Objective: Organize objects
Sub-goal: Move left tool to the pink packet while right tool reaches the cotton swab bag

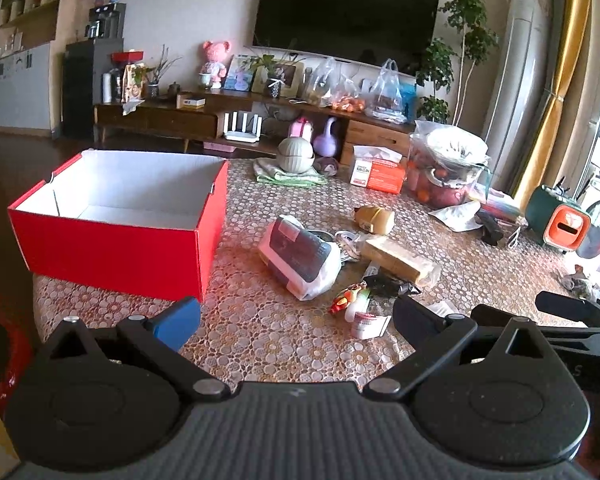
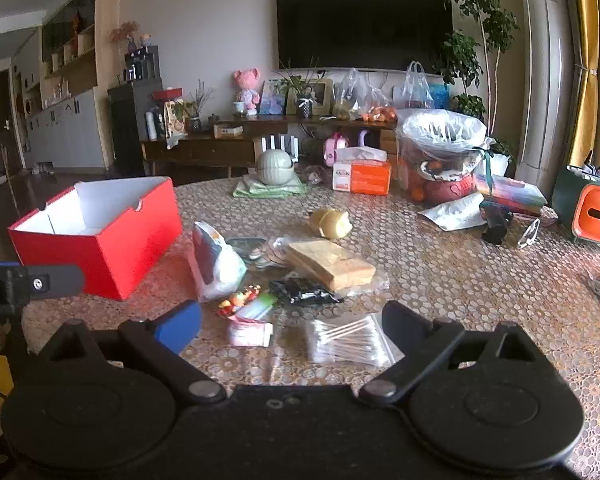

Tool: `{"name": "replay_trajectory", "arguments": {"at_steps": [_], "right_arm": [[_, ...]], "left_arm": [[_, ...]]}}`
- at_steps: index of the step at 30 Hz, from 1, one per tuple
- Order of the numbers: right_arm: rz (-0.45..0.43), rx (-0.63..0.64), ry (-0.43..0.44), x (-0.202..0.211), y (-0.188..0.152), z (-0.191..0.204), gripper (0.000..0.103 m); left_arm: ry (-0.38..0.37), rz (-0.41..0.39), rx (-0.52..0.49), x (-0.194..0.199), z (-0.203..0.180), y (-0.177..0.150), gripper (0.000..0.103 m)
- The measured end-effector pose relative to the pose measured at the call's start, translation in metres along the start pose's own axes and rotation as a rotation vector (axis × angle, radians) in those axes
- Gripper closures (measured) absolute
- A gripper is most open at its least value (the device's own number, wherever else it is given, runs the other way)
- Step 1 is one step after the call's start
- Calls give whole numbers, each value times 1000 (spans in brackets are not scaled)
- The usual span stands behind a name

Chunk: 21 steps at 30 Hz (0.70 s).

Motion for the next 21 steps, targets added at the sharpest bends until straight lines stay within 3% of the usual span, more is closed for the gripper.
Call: {"name": "replay_trajectory", "arguments": {"at_steps": [15, 21], "right_arm": [[96, -17, -39, -43, -15, -44, 12], [181, -22, -31, -70, -27, -61, 19]], "left_arm": [[-23, 19, -87, -51, -19, 11, 0], [-58, 28, -168, -85, -41, 11, 1]]}}
Point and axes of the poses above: each gripper's, at about its wrist camera, not at the fingertips, and x roughly against the way its jaws point, z to its left, y to its top, the point moved 6 cm from there along -x, roughly the way its jaws point, and after that the axes turned 2 degrees about y, right-handed, at the moved point
